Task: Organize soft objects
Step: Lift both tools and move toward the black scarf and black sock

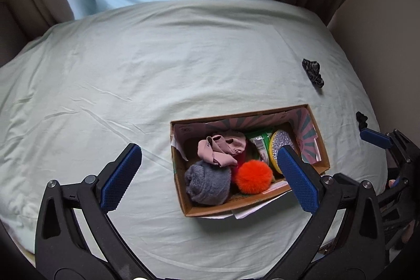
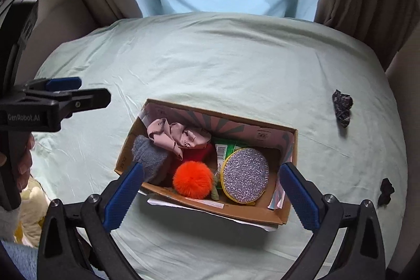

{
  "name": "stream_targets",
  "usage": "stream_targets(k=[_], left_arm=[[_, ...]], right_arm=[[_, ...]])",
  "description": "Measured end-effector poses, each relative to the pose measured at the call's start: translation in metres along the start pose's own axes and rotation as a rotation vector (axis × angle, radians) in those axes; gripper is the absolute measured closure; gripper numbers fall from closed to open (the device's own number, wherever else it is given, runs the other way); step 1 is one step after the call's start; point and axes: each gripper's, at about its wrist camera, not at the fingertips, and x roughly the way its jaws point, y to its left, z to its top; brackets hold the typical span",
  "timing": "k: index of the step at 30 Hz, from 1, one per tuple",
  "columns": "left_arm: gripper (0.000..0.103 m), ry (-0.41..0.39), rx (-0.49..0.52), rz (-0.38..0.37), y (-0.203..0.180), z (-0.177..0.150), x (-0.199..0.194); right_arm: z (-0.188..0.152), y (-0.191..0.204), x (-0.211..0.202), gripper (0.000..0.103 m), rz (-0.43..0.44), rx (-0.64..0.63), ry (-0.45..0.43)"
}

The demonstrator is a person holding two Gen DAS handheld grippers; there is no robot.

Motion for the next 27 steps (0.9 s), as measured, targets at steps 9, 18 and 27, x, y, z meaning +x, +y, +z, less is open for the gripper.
stream_targets(k=[9, 18, 27], left_arm=[[0.000, -0.177, -0.050, 0.062, -0.008, -0.018, -0.085], [0.000, -0.336, -0.075, 0.148, -0.036, -0.034, -0.164], [0.000, -0.363, -0.131, 0.158, -0.096, -0.047, -0.177]], right_arm=[[-0.002, -0.004, -0.088, 0.000, -0.120, 0.094, -0.168], [-0.009, -0.021, -0.170, 0.000, -0.195, 0.136, -0.309], [-0.040, -0.066, -0.202, 0.000, -0.193, 0.109, -0.354]])
